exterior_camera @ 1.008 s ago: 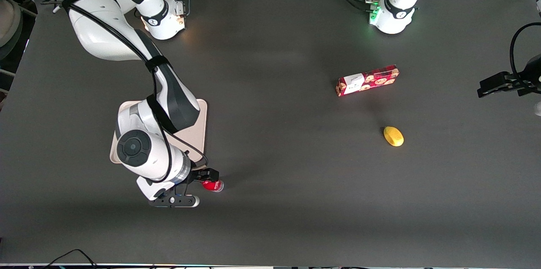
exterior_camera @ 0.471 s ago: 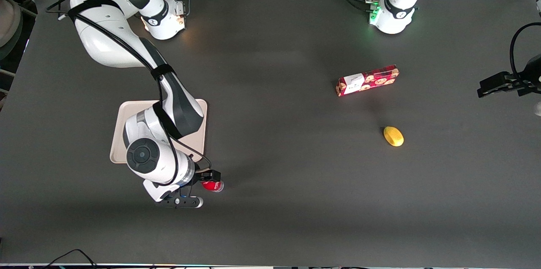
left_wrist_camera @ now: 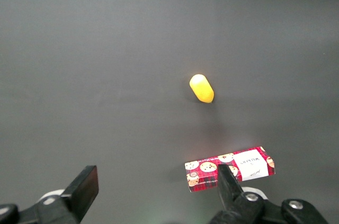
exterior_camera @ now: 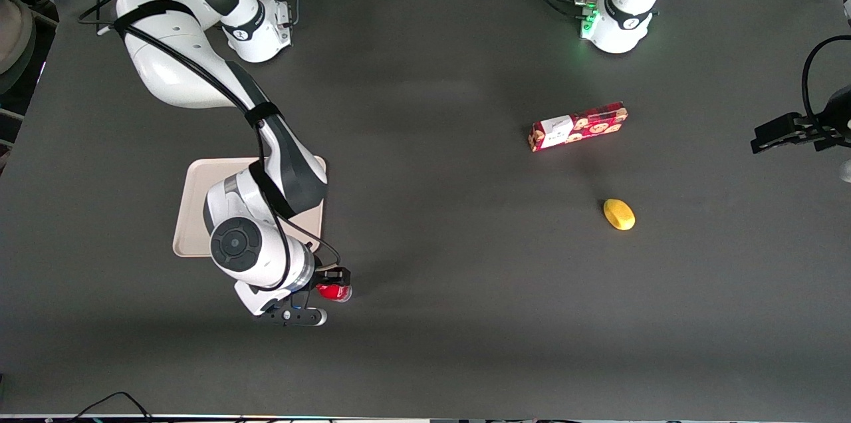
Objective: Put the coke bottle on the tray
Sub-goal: 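Lower the right gripper and close it around the bottle's body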
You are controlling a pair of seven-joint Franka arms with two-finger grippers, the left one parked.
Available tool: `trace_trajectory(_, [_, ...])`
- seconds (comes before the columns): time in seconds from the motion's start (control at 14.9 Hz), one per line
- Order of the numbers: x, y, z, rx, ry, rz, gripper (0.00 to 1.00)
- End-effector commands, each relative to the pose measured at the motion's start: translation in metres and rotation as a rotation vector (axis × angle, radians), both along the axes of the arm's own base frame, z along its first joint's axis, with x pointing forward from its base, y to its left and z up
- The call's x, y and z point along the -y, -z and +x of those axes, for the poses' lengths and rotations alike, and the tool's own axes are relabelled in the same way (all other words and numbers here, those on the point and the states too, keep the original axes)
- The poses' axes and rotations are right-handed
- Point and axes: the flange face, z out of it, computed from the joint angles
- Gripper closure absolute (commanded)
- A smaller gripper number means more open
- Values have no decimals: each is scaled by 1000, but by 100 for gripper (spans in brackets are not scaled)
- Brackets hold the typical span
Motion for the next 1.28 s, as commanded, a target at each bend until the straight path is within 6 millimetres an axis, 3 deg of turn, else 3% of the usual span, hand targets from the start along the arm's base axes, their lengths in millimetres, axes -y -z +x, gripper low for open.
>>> trace_trajectory(0.0, [0, -4, 6, 28, 16, -13, 29])
trace_trajectory(0.27, [-1, -4, 6, 29, 16, -14, 57])
trace_trajectory(0.54, [3, -10, 7, 30, 21, -14, 100])
trace_trajectory(0.67, [4, -20, 6, 28, 37, -8, 100])
trace_trajectory(0.87, [4, -52, -1, 23, 35, -7, 100])
trace_trajectory(1.01, [5, -94, -11, 28, 31, -11, 100])
trace_trajectory(1.08, [15, -120, -12, 45, 28, -8, 100])
trace_trajectory(1.21, [34, -147, -27, 8, -24, -36, 100])
